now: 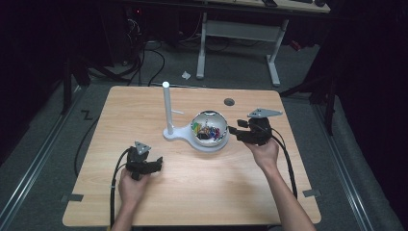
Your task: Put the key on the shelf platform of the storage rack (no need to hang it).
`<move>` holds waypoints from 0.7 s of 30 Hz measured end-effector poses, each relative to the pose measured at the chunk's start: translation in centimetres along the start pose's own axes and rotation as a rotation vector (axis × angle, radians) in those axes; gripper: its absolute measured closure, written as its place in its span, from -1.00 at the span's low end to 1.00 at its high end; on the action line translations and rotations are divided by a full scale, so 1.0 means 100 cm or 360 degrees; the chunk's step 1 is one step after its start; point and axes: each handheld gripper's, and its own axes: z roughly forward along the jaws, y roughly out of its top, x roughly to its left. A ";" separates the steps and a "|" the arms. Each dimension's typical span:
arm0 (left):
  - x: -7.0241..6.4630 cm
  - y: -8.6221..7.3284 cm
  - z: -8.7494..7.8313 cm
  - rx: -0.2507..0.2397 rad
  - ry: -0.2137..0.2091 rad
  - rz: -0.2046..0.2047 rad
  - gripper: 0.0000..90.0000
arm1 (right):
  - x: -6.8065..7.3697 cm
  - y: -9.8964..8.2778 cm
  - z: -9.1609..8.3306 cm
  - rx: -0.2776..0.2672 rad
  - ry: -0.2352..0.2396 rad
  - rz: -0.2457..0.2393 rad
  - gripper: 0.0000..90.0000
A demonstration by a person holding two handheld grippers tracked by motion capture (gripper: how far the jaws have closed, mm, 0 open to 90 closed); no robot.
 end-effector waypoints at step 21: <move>0.000 0.000 0.000 -0.0001 0.0001 -0.0002 -0.51 | -0.007 -0.019 -0.043 -0.0111 -0.0113 0.0075 0.05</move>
